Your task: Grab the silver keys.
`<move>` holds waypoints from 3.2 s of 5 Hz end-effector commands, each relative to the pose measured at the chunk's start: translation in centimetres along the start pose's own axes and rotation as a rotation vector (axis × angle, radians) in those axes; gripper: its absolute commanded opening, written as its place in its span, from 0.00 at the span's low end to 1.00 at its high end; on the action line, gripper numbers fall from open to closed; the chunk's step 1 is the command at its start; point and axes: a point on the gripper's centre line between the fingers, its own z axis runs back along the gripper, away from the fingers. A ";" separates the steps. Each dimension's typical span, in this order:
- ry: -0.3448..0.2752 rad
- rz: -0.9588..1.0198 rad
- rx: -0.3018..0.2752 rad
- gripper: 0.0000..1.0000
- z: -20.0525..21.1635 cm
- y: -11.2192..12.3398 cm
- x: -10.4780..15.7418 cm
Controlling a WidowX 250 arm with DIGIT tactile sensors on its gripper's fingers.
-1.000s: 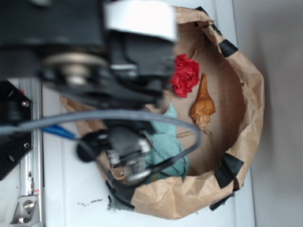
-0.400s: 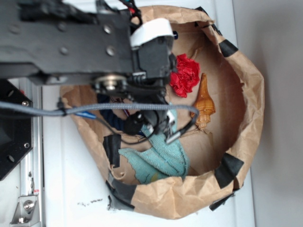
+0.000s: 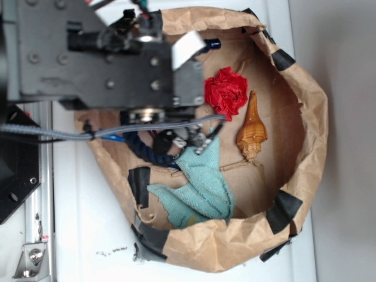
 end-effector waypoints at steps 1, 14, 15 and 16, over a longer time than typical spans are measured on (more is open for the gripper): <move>-0.036 -0.003 -0.007 1.00 -0.3 2.3 0.9; -0.130 -0.210 -0.017 1.00 -5.6 5.4 2.8; -0.030 -0.274 -0.105 1.00 -6.6 4.7 2.6; 0.026 -0.317 -0.159 1.00 -6.8 4.5 2.5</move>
